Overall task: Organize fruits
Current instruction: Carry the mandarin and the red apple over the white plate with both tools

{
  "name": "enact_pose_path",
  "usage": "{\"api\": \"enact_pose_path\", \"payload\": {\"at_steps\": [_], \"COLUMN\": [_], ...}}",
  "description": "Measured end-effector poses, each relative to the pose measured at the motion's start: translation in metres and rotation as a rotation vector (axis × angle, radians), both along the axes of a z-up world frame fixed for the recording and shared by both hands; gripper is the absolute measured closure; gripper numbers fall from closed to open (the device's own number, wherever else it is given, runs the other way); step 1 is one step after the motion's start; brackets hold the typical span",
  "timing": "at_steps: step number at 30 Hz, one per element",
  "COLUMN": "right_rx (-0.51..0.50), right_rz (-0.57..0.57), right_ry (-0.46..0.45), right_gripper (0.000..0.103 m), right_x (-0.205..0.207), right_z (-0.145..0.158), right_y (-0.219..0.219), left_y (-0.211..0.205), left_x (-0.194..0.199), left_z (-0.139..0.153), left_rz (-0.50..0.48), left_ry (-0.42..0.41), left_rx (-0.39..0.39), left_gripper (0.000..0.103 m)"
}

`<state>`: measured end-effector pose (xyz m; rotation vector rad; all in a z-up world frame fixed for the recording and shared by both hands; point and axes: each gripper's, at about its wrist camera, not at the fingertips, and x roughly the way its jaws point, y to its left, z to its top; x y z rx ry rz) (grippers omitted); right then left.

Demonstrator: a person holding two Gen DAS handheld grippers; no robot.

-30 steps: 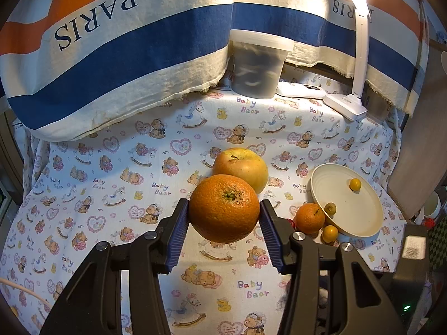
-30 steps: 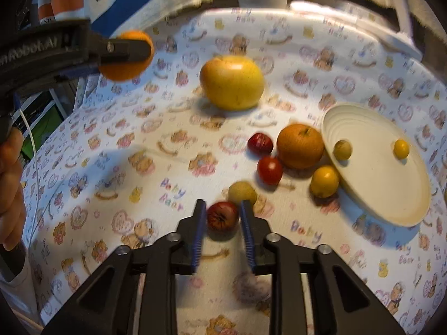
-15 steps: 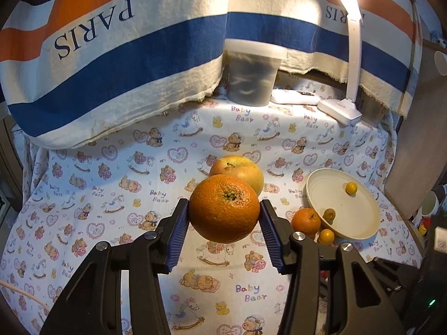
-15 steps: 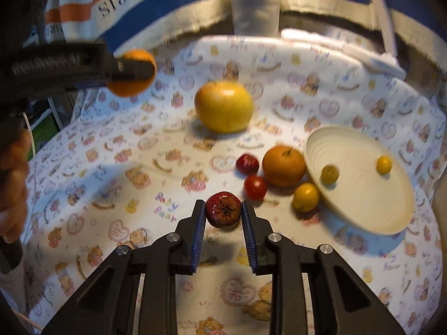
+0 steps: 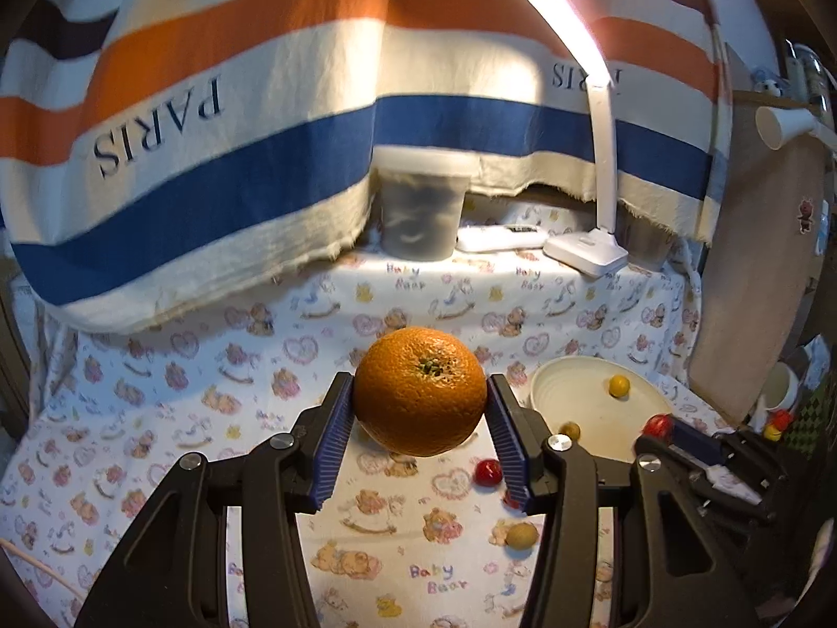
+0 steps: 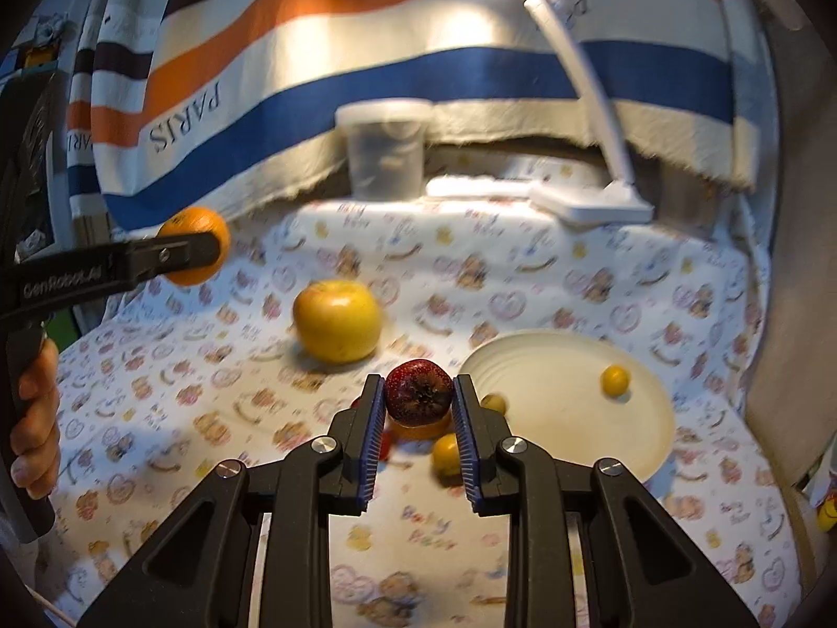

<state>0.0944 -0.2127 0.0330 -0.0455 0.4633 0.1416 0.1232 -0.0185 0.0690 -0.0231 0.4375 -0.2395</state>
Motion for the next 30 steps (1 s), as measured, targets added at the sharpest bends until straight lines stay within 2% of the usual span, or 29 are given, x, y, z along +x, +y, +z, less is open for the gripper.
{"api": "enact_pose_path", "payload": {"at_steps": [3, 8, 13, 16, 19, 22, 30], "right_rx": [0.007, -0.007, 0.018, 0.037, 0.089, 0.072, 0.178], "right_rz": [-0.025, -0.066, -0.079, -0.108, -0.119, -0.151, -0.195], "right_ry": [-0.014, -0.056, -0.049, -0.072, -0.08, -0.107, -0.069], "right_gripper": [0.076, 0.076, 0.076, 0.076, 0.076, 0.076, 0.076], "right_x": [0.001, 0.0, 0.0, 0.0, 0.001, -0.001, 0.004], "right_z": [0.003, 0.007, 0.01, 0.013, 0.02, 0.024, 0.024], "right_y": [-0.011, -0.027, -0.045, -0.056, -0.068, -0.078, -0.12], "left_y": [-0.004, -0.01, -0.02, -0.028, -0.044, -0.058, -0.11], "left_x": [-0.003, 0.0, -0.001, 0.0, -0.001, 0.004, 0.021], "left_z": [-0.002, -0.009, -0.015, -0.02, -0.021, -0.02, -0.015], "left_rz": [0.009, -0.012, -0.034, -0.09, -0.137, -0.152, -0.226], "left_ry": [-0.037, -0.021, -0.026, 0.029, 0.031, 0.049, 0.077], "left_rx": [0.022, 0.03, 0.052, 0.02, 0.038, 0.037, 0.083], "left_gripper": [0.054, 0.054, 0.054, 0.054, 0.054, 0.054, 0.054]}}
